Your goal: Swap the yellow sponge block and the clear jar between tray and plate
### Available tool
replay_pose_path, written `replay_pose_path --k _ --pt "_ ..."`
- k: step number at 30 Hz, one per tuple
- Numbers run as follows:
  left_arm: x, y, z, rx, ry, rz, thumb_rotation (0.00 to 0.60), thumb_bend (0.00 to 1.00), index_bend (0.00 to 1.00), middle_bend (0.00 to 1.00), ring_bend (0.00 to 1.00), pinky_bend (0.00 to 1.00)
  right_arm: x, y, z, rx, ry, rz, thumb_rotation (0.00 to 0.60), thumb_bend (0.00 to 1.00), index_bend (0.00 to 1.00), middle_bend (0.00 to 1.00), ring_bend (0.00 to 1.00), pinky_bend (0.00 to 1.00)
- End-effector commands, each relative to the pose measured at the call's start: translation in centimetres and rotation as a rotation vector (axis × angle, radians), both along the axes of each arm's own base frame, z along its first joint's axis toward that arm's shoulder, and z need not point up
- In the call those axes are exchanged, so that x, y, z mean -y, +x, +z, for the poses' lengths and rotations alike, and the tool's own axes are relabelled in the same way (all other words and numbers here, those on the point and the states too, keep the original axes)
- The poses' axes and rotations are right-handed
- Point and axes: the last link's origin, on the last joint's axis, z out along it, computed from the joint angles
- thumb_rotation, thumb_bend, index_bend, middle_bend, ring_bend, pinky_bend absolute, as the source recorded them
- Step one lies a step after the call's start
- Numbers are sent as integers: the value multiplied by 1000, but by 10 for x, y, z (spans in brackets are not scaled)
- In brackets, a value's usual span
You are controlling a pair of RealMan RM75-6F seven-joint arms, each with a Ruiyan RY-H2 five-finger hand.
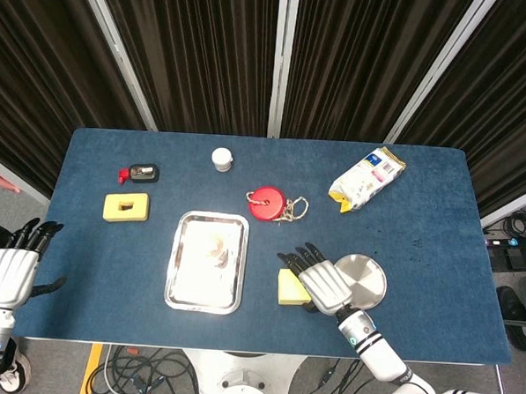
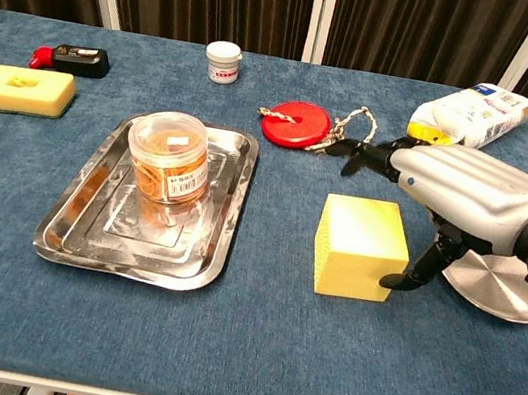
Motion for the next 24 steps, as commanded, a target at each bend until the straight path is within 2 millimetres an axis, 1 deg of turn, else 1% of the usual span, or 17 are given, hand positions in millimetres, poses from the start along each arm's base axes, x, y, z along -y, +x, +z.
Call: replay_pose_path --k 1,4,7,8,10,11,14,17,20,24 --pt "-2 1 0 1 -2 -4 600 5 150 131 69 200 -1 1 11 27 -21 1 600 0 0 26 0 0" --pt "-10 7 1 3 -13 -27 600 5 150 131 69 200 1 3 32 62 -77 5 600 0 0 7 0 0" --pt "-24 20 -1 0 -49 -77 600 5 150 131 69 200 2 -3 69 80 -196 4 600 0 0 9 0 0" --pt "-31 28 -3 4 -75 -101 600 5 150 130 69 200 2 -10 85 74 -246 -7 600 0 0 11 0 0" --pt "-41 39 -9 8 -118 -137 600 5 150 131 69 200 1 -21 107 58 -315 -35 600 0 0 10 0 0" --pt "-47 47 -14 9 -146 -161 600 5 150 131 69 200 -1 -31 120 48 -351 -62 600 0 0 10 0 0" --pt "-62 67 -29 34 -210 -215 600 4 150 131 69 200 -7 -55 146 40 -422 -143 600 0 0 3 0 0" --pt "-73 86 -46 74 -273 -259 600 5 150 131 69 200 -13 -77 164 47 -476 -209 600 0 0 0 0 0" --pt "-83 98 -62 97 -318 -286 600 5 148 131 69 200 -19 -94 174 78 -505 -256 600 0 0 0 0 0" --pt "-95 110 -81 126 -370 -296 600 5 142 130 69 200 -22 -106 183 112 -533 -282 600 0 0 0 0 0"
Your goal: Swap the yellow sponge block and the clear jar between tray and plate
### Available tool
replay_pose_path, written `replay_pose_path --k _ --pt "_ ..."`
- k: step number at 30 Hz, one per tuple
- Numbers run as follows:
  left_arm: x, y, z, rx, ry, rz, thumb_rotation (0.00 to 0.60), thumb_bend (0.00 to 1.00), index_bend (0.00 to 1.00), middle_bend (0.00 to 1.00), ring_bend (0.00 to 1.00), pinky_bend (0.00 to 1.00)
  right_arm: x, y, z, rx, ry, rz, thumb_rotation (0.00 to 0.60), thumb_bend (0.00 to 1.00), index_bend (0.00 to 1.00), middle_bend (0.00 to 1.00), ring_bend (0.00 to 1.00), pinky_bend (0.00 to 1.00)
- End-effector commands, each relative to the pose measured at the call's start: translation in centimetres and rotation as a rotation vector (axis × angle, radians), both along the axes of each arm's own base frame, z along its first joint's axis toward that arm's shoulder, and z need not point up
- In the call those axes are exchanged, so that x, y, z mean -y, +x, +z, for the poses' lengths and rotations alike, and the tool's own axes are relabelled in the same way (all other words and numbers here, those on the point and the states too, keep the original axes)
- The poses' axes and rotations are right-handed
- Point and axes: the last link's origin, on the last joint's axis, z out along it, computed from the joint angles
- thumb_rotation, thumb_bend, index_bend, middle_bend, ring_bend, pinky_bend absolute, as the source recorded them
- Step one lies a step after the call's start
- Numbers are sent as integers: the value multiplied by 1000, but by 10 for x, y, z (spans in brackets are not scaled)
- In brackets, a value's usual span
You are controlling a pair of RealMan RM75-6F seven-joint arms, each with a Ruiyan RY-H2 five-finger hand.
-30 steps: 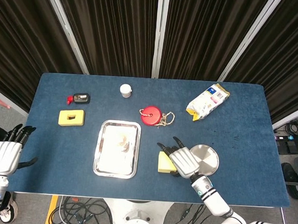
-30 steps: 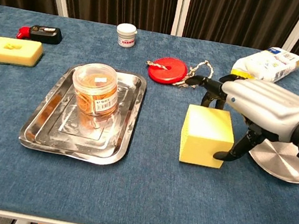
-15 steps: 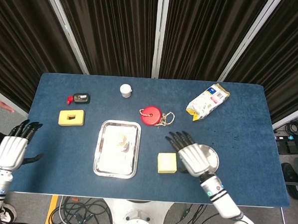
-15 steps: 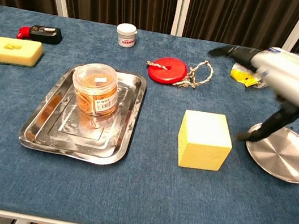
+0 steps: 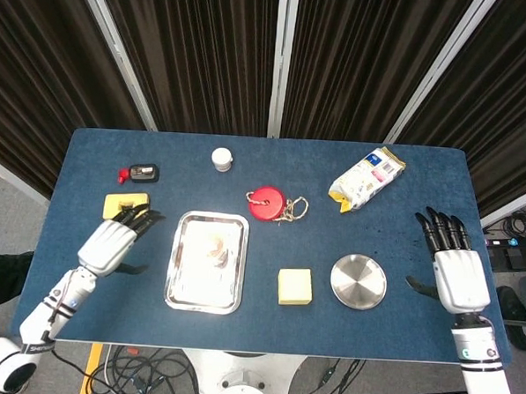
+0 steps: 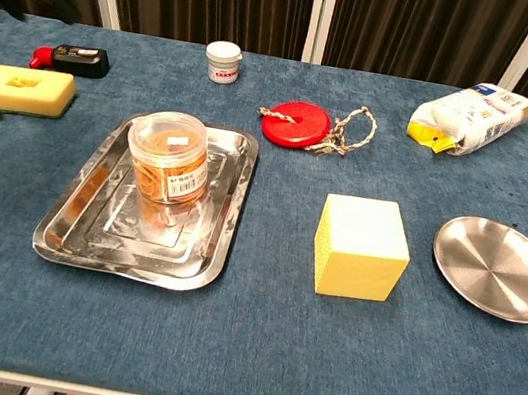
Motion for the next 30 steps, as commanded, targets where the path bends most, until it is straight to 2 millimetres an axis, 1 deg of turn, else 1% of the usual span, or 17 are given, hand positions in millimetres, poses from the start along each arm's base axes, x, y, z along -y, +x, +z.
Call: replay_pose_path --k 1,6,11,15,23,27,30 --pt "-12 13 -18 26 -49 -13 600 4 140 131 69 200 -3 -18 14 23 -47 -34 600 0 0 0 0 0" --pt "-24 28 -46 42 -124 -27 600 4 138 124 69 200 -1 -23 22 44 -72 -43 600 0 0 0 0 0" --pt "-37 32 -64 18 -167 -34 600 5 138 123 69 200 -2 -28 24 49 -76 -52 600 0 0 0 0 0" --pt "-43 31 -71 0 -186 -34 600 6 138 123 69 200 -2 -33 26 53 -80 -60 600 0 0 0 0 0" --pt "-53 41 -89 -16 -247 -51 600 7 138 123 69 200 -2 -39 31 61 -93 -73 600 0 0 0 0 0" --pt "-57 43 -94 -22 -264 -53 600 9 144 129 69 201 -2 -43 33 61 -98 -80 600 0 0 0 0 0" --pt "-58 46 -95 -18 -262 -69 600 39 224 185 104 221 -3 -45 34 65 -103 -85 600 0 0 0 0 0"
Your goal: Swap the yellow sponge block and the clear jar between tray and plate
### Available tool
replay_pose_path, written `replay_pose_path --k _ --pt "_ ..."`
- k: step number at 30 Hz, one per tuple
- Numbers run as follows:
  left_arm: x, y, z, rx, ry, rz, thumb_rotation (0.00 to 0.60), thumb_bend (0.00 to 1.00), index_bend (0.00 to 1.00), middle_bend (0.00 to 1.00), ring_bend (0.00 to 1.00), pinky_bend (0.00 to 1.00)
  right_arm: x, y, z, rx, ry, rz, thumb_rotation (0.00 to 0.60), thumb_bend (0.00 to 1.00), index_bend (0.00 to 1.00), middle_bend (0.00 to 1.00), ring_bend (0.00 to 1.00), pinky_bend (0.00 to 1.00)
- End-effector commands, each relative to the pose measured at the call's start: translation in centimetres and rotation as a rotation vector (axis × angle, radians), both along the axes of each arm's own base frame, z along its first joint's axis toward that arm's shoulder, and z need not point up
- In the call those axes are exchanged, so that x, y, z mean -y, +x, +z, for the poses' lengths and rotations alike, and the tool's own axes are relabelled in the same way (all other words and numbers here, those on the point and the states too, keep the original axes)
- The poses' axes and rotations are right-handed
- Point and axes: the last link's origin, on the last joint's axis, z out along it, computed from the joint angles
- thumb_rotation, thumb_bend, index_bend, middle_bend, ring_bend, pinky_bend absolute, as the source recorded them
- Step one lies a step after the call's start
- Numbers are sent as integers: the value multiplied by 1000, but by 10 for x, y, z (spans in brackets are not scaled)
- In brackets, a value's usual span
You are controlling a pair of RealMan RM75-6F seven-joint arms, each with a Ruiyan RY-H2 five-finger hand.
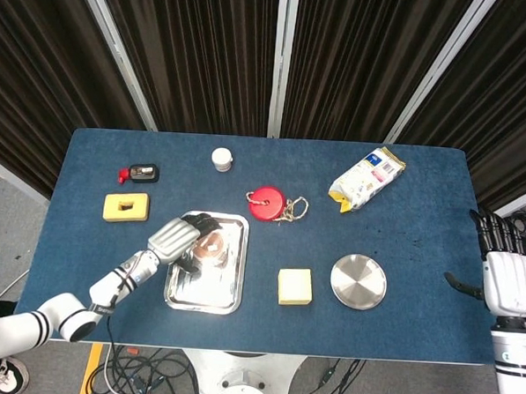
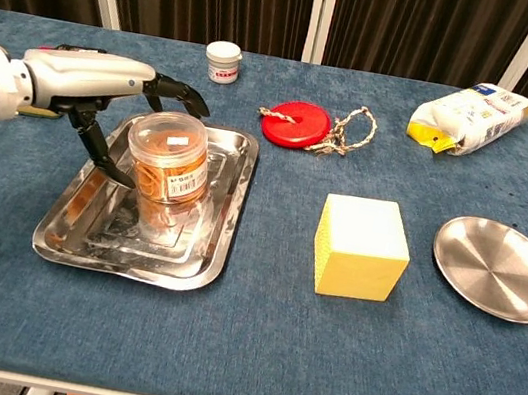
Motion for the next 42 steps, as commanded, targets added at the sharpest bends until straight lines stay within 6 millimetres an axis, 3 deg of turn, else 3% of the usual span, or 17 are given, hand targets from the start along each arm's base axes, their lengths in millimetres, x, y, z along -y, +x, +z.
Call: replay_pose_path --k 1,10,16,26,35,42 --pt "-1 3 -1 4 3 -21 600 60 254 213 128 238 0 -2 1 3 -4 -5 600 0 0 0 0 0" --pt "-7 14 -9 11 7 -56 600 153 316 311 215 328 -1 -6 3 3 -14 -10 600 0 0 0 0 0" --pt "-14 47 -16 68 21 -159 600 152 314 311 215 340 -2 -7 8 15 -36 -12 600 0 0 0 0 0" --pt "-26 99 -48 144 -37 -247 600 152 315 311 215 339 -9 -16 22 44 -83 -30 600 0 0 0 0 0" --pt "-41 132 -76 161 -66 -283 600 152 315 311 215 338 -13 -25 30 63 -104 -50 600 0 0 0 0 0" --pt "-50 140 -93 143 -74 -286 600 152 315 311 215 338 -13 -28 32 71 -111 -52 600 0 0 0 0 0"
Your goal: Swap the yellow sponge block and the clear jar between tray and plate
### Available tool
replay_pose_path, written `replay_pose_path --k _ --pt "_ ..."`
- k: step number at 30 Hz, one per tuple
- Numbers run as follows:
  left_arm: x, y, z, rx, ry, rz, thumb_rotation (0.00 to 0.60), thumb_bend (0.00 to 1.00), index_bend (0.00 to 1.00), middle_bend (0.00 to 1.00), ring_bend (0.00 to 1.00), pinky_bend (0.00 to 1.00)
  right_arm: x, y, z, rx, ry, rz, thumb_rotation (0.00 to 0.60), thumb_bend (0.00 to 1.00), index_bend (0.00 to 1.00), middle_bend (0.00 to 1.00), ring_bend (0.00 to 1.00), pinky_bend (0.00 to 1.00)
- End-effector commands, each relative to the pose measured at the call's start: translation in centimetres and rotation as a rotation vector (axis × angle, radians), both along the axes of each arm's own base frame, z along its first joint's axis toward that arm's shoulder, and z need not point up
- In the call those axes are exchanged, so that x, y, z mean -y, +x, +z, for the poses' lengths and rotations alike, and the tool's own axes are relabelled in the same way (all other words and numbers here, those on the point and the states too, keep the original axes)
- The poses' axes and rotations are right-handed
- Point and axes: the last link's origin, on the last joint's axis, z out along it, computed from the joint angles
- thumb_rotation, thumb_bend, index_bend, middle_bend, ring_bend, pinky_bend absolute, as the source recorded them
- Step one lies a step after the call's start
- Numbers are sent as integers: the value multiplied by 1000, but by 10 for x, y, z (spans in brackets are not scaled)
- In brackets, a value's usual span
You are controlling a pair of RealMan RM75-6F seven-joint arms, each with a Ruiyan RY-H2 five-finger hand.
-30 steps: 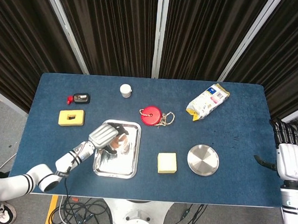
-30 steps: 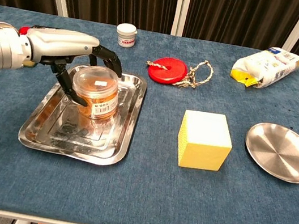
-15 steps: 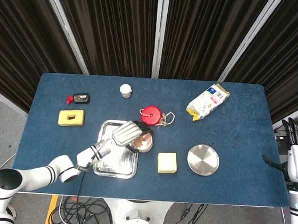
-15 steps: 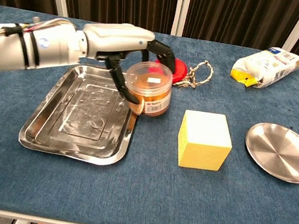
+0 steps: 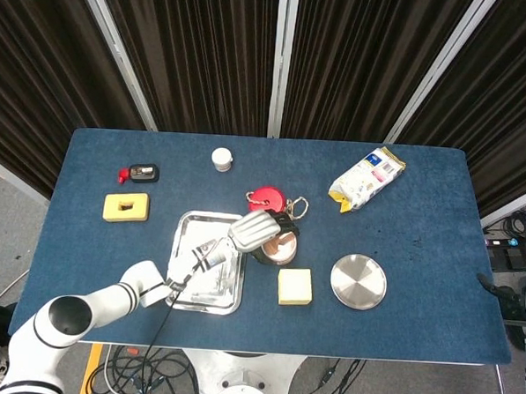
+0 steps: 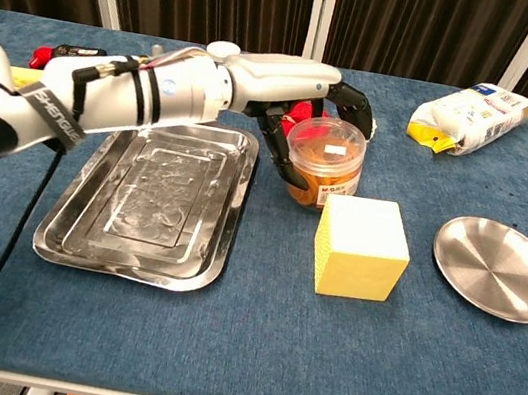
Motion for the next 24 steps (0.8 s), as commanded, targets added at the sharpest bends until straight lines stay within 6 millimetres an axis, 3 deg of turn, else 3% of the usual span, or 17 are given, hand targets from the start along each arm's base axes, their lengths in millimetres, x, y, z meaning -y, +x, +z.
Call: replay_pose_path --k 1,13,19,24 --pt "-2 6 -13 -12 -20 -1 600 152 315 311 215 338 0 -1 1 2 -3 -1 600 0 0 0 0 0" --pt "-7 -8 -9 -6 -1 -11 600 82 200 218 141 294 -1 -6 1 11 -6 -9 600 0 0 0 0 0" --pt "-8 -25 8 -3 40 -9 600 61 175 181 118 277 1 -2 -2 7 7 1 600 0 0 0 0 0" --pt "1 -44 36 46 54 13 600 50 174 175 116 271 0 3 -2 -1 2 15 600 0 0 0 0 0"
